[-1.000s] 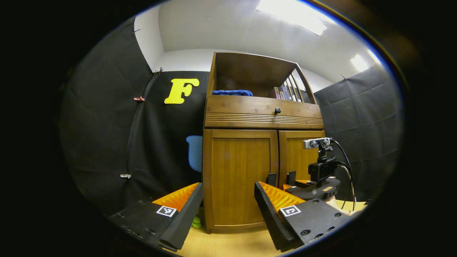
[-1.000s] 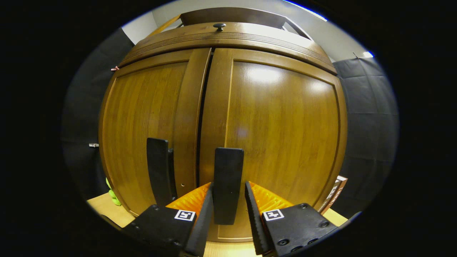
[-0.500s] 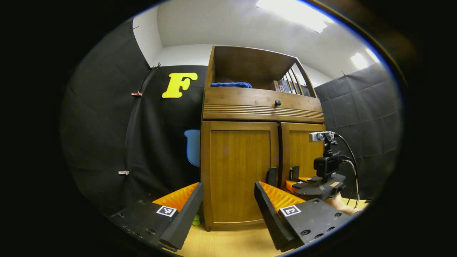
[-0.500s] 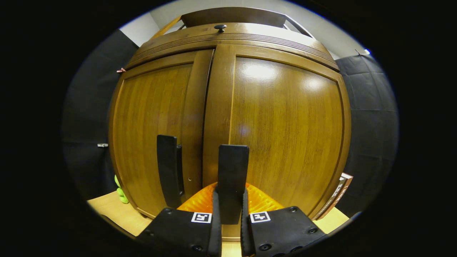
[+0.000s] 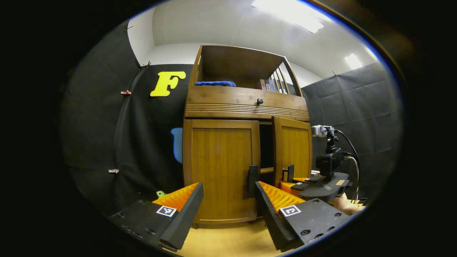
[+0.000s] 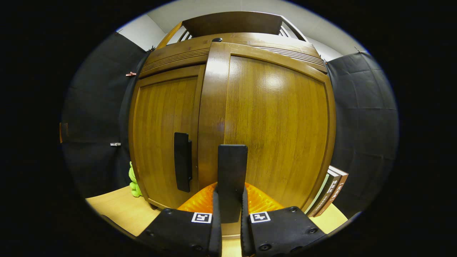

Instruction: Open the right door of the double-door shoe cabinet with the right hand, and open the left door with the left hand.

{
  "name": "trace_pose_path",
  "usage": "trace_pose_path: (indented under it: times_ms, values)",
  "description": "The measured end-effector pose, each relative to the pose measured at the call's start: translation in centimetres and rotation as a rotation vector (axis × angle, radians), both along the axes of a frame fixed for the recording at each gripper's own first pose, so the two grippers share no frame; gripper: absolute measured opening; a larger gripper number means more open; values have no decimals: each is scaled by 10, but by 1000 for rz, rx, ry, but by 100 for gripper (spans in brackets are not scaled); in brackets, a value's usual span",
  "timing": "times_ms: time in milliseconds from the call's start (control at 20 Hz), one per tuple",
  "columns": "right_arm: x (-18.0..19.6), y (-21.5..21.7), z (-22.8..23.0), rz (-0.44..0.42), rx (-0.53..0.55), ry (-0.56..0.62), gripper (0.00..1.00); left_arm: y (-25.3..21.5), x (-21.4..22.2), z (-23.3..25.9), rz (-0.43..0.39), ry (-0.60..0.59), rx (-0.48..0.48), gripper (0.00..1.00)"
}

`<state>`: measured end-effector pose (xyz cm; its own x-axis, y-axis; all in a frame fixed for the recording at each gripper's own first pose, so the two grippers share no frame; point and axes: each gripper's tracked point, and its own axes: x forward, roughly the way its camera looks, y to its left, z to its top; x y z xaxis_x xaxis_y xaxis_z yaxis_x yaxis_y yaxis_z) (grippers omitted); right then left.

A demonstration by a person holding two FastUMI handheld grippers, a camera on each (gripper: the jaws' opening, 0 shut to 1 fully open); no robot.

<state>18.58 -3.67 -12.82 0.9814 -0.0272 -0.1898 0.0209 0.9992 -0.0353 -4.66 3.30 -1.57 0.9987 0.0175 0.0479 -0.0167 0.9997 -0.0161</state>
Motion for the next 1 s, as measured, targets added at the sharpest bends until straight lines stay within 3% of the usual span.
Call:
trace_pose_path:
  times_ms: [650, 700, 750, 800, 1000]
  values:
    - [-11, 0, 6, 33, -5, -21, 19, -48, -9, 3, -60, -10, -7, 89]
    - [-12, 1, 6, 34, -5, -22, 24, -51, -9, 3, -63, -11, -7, 89]
    - [-12, 1, 6, 34, -4, -25, 19, -55, -9, 4, -67, -12, -8, 89]
    - [-13, 1, 6, 34, -2, -27, 24, -59, -8, 4, -73, -13, -12, 89]
    - [-19, -1, 7, 33, -2, -34, 24, -73, -5, 1, -94, -4, -14, 89]
